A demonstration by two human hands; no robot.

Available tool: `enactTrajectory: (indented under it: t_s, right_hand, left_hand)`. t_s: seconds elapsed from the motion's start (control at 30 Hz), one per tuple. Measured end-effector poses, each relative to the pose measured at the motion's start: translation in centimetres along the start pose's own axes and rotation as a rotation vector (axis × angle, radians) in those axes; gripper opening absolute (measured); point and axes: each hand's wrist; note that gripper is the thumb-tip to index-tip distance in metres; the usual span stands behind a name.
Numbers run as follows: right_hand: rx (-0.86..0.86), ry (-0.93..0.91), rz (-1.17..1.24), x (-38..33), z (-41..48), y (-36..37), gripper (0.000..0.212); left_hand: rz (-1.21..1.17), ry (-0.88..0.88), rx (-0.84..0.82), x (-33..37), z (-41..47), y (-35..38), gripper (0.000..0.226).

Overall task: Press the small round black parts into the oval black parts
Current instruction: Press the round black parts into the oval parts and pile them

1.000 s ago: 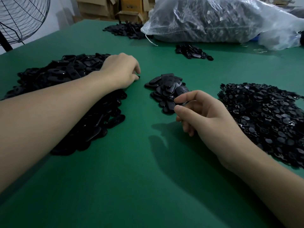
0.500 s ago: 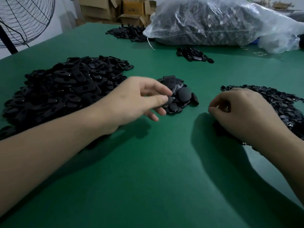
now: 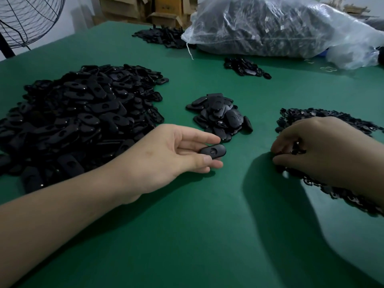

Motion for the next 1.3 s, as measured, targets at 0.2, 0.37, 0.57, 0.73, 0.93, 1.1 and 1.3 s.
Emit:
enactTrajectory:
  t_s: [0.2, 0.37, 0.57, 0.73, 0.93, 1.1, 1.3]
  right_hand:
    - [0.029, -0.002, 0.028, 0.3, 0.3, 0.4, 0.019]
    - [0.040, -0.009, 0.057, -0.1, 0.5, 0.7, 0.015]
    - [0.170, -0.057, 0.256, -1.4, 0.3, 1.2, 0.012]
    - [0.161, -0.203, 1.144, -4.6, -0.3, 1.8, 0.019]
    - [0.093, -0.262, 1.339, -6.1, -0.1, 3.4, 0.017]
    - [0.205, -0.296, 1.119, -6.5, 0.0, 3.7, 0.020]
    - [0.365, -0.325, 0.806, -7.1, -0.3, 3.7, 0.019]
  left_hand:
    - [0.007, 0.032, 0.016, -0.1, -0.2, 0.0, 0.032]
    - [0.023, 0.057, 0.030, -0.3, -0.2, 0.1, 0.031]
    - [0.043, 0.100, 0.076, -0.4, -0.3, 0.2, 0.030]
    - [0.088, 0.153, 0.137, -0.3, -0.2, 0.1, 0.028]
    - [0.213, 0.209, 0.162, -0.5, -0.3, 0.1, 0.022]
    - [0.225, 0.223, 0.182, -0.7, -0.2, 0.3, 0.013]
    - [0.231, 0.244, 0.207, -0.8, -0.3, 0.2, 0.008]
Point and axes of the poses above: each hand's wrist, its own z-axis towards the middle knuckle, its own y-axis out of the palm, x = y × z, and after that the axes turned 7 degrees about -x, right-handed
